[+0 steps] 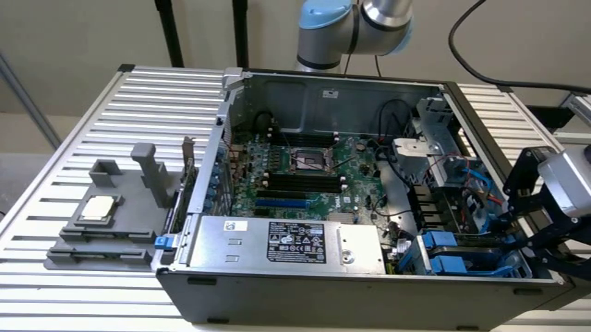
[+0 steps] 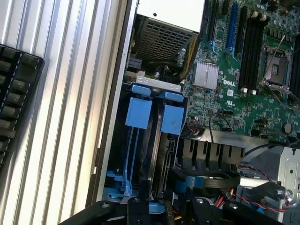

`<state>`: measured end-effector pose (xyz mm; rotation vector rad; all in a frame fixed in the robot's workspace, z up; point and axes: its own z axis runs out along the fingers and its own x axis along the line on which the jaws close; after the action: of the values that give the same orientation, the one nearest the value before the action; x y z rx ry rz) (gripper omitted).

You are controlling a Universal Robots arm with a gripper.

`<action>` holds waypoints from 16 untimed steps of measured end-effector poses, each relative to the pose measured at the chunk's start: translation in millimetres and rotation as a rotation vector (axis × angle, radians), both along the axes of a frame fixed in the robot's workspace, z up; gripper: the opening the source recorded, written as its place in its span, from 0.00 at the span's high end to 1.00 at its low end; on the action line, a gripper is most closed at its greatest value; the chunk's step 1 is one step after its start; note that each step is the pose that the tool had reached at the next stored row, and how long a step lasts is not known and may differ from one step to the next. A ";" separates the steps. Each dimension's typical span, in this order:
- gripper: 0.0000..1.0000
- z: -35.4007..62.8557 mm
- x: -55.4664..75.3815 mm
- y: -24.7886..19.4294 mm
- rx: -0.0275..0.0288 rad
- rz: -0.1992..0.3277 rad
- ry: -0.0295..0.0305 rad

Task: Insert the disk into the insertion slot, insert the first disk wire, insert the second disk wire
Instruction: 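Insert the second disk wire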

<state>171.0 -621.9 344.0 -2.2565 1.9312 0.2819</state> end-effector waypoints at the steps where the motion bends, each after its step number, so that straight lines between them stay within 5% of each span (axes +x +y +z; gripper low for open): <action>1: 0.62 -0.1 0.0 0.0 0.0030 0.006 -0.0046; 8: 0.62 -1.5 0.0 0.0 0.0276 0.056 -0.0317; 16: 0.62 -3.1 0.0 -0.8 0.0399 0.104 -0.0495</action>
<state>171.0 -622.7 340.9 -2.3190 1.7720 0.2722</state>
